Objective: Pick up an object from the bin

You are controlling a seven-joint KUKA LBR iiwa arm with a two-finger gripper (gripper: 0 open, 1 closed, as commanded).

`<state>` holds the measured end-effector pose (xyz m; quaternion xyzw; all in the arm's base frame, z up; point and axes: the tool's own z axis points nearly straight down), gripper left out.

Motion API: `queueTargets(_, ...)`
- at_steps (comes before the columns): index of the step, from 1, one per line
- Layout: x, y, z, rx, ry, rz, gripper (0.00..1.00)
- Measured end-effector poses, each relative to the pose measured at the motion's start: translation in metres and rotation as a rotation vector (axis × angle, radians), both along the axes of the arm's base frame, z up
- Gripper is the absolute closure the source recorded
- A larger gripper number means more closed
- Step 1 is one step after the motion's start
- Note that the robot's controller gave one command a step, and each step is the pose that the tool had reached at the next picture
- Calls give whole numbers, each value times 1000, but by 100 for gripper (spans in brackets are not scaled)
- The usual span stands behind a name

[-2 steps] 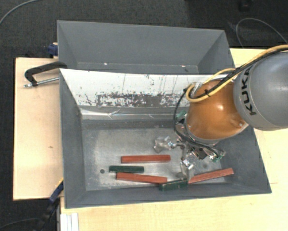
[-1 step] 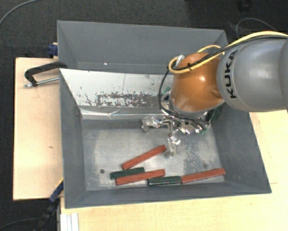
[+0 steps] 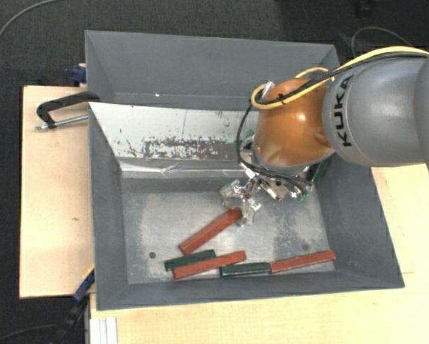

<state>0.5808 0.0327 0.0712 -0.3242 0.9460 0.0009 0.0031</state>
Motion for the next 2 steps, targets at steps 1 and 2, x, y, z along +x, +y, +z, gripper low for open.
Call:
queueTargets(1,-3,-11,102,-3,-4,338,100)
queueTargets(2,-1,-17,149,-4,-8,354,100)
